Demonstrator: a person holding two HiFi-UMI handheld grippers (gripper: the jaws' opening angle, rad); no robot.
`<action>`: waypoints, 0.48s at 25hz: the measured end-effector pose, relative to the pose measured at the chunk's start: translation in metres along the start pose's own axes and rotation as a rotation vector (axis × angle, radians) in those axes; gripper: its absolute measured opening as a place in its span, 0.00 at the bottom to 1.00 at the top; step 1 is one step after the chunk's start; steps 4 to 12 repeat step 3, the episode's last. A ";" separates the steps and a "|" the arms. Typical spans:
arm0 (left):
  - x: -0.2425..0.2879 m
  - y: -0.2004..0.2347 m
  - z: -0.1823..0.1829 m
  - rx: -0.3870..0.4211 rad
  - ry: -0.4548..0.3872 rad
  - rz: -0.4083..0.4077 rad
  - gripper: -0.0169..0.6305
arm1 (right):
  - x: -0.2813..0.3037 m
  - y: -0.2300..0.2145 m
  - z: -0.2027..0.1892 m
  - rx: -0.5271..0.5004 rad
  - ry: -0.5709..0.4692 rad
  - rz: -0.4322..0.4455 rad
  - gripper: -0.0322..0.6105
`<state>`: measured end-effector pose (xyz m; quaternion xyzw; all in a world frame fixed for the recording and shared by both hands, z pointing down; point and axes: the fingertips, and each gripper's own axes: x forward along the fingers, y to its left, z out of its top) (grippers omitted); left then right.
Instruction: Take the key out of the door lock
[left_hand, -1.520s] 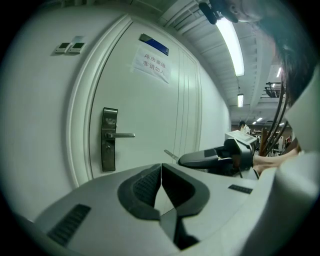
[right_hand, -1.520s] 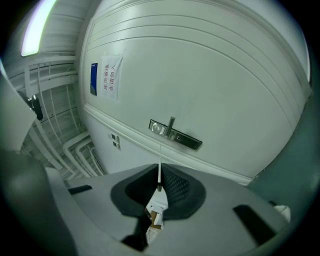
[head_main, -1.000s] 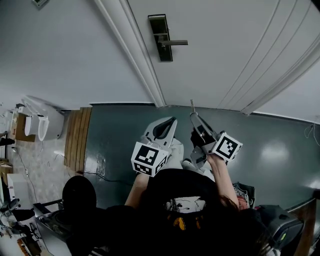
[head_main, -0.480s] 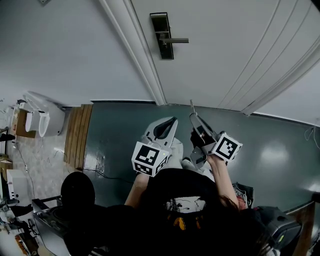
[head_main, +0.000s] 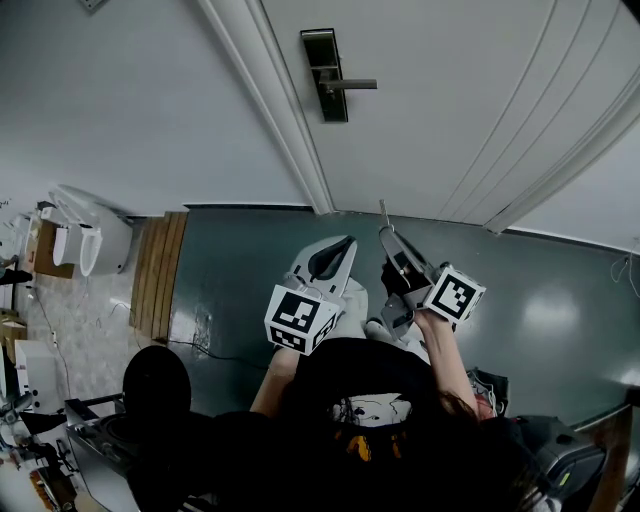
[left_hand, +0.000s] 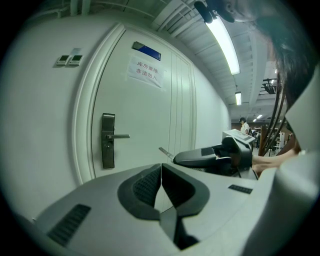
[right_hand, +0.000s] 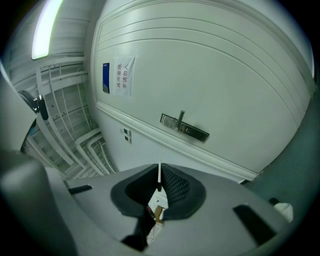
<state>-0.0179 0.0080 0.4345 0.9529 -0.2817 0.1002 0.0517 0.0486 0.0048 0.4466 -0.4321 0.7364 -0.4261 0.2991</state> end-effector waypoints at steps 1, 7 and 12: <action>-0.001 0.000 0.000 0.001 -0.001 0.001 0.04 | 0.000 0.000 0.000 -0.002 0.001 -0.002 0.08; -0.002 -0.001 0.000 0.002 -0.002 0.002 0.04 | -0.001 0.000 -0.001 -0.005 0.002 -0.003 0.08; -0.002 -0.001 0.000 0.002 -0.002 0.002 0.04 | -0.001 0.000 -0.001 -0.005 0.002 -0.003 0.08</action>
